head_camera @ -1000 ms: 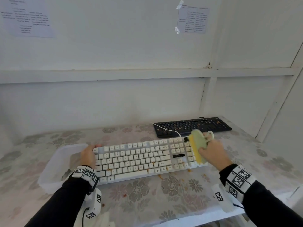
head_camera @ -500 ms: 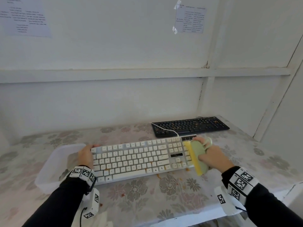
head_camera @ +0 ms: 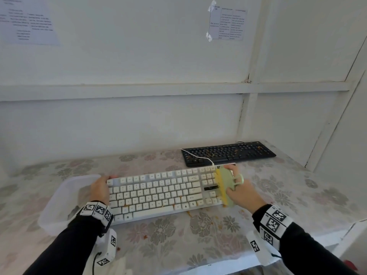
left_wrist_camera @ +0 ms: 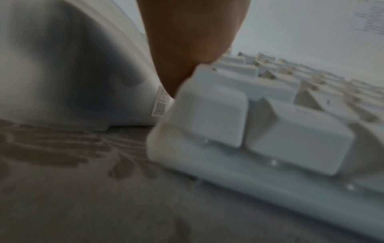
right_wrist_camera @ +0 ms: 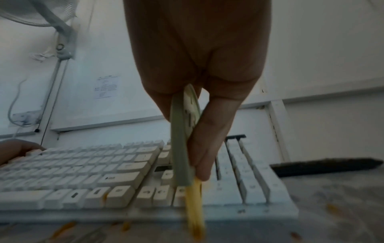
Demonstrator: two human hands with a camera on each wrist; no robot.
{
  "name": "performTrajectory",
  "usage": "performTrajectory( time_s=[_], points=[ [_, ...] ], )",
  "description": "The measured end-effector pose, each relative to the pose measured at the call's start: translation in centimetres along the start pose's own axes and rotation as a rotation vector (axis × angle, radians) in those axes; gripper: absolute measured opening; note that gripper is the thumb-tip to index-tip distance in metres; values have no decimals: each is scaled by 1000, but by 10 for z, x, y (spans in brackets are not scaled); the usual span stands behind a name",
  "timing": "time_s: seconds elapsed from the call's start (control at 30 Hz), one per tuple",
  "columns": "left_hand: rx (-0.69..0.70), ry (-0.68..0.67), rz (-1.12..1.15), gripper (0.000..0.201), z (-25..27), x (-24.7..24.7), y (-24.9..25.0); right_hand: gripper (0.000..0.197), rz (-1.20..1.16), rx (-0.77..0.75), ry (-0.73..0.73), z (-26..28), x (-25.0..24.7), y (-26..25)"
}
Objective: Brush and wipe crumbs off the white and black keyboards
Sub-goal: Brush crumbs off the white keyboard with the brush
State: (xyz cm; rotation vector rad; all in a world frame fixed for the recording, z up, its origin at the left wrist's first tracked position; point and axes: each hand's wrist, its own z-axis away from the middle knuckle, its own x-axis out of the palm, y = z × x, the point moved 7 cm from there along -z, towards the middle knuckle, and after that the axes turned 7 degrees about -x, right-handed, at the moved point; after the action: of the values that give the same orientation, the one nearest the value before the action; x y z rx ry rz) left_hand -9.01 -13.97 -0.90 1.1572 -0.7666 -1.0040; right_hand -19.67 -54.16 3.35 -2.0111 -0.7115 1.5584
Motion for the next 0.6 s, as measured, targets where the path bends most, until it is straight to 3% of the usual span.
performTrajectory(
  time_s=[0.1, 0.2, 0.3, 0.6],
  points=[
    [1, 4, 7, 32, 2, 0, 1, 64, 13, 2, 6, 0, -8, 0],
    [19, 16, -33, 35, 2, 0, 3, 64, -38, -85, 107, -3, -12, -13],
    [32, 30, -70, 37, 2, -2, 4, 62, -89, -158, 103, 1, -2, -25],
    [17, 19, 5, 35, 14, 0, 8, 62, -4, -138, 101, 9, -10, -25]
  ],
)
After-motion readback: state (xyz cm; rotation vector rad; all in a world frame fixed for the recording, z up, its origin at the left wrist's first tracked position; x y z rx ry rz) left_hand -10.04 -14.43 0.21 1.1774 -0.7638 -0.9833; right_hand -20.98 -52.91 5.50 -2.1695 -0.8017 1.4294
